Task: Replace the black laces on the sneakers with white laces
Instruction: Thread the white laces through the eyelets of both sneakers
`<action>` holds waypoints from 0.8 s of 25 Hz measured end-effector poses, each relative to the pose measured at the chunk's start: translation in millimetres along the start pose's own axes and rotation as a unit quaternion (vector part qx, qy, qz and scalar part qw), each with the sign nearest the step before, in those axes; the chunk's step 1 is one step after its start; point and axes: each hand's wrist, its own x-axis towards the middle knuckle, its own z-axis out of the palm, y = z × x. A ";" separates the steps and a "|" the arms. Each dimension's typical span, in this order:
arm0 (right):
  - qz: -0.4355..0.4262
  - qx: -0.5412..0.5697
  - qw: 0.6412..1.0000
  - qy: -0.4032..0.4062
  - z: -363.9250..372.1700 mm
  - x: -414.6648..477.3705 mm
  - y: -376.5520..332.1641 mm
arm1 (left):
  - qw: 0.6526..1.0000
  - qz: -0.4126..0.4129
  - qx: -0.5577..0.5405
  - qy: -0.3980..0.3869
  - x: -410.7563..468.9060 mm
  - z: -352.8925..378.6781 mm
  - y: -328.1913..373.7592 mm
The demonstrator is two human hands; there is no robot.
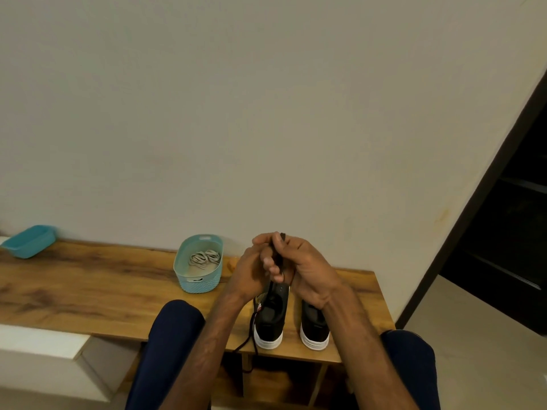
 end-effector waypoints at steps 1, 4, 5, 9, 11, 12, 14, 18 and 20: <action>-0.016 -0.005 1.000 0.014 -2.0 2.0 -4.0 | 1.000 0.014 -0.002 0.008 -0.7 2.3 -3.7; -0.075 -0.041 0.994 0.067 -14.3 11.6 -5.4 | 0.999 0.037 0.019 -0.027 -6.3 4.4 -4.9; -0.097 -0.095 0.986 0.092 -19.5 14.5 -3.4 | 0.998 0.039 0.022 -0.047 -9.1 5.5 -4.3; -0.145 -0.449 0.873 0.125 -47.1 21.1 11.5 | 0.992 0.053 0.071 -0.090 -17.0 -1.6 -2.4; -0.093 -0.579 0.808 0.060 -56.9 18.3 20.4 | 0.990 0.057 0.113 -0.068 -15.6 -12.1 -2.4; -0.071 -0.602 0.794 0.041 -59.0 14.4 25.1 | 0.987 0.059 0.136 -0.058 -12.9 -19.0 -2.5; -0.054 -0.558 0.828 0.034 -60.2 4.6 34.9 | 0.978 0.075 0.187 -0.051 -6.7 -30.6 2.6; 0.012 -0.260 0.965 -0.009 -42.6 -8.7 38.6 | 0.979 0.112 0.166 -0.048 13.0 -34.2 9.2; 0.049 -0.123 0.989 -0.062 -34.1 -10.9 32.6 | 0.986 0.110 0.112 -0.053 19.6 -29.0 12.1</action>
